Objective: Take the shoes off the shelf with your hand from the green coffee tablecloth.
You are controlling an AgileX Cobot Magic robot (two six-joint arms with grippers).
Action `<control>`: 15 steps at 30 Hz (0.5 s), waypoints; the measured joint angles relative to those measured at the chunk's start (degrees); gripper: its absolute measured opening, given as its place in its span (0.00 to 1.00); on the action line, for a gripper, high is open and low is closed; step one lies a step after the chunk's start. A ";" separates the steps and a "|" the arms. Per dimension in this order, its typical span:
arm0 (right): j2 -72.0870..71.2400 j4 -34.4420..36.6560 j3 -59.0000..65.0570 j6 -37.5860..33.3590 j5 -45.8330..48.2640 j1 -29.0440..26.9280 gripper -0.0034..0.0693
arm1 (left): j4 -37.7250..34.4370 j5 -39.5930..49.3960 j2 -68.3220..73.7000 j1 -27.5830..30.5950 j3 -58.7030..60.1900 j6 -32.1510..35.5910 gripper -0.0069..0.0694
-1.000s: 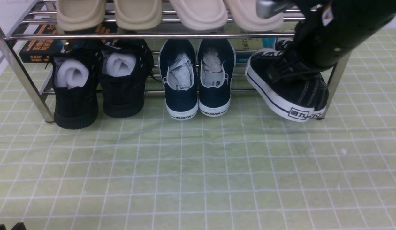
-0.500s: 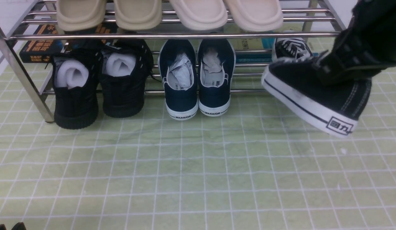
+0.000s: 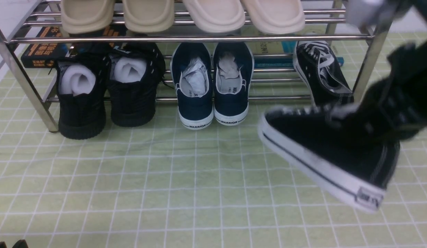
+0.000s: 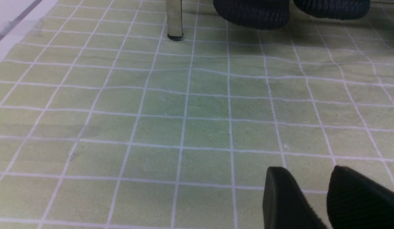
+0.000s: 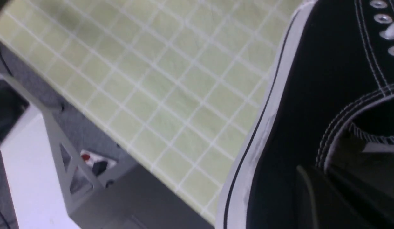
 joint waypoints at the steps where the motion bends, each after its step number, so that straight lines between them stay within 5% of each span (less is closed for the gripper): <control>1: -0.11 0.00 2.18 0.00 0.00 0.00 0.07 | 0.00 0.00 0.00 0.00 0.00 0.00 0.41; 15: 0.32 -3.74 12.08 -0.02 -10.31 0.00 0.07 | 0.00 0.00 0.00 0.00 0.00 0.00 0.41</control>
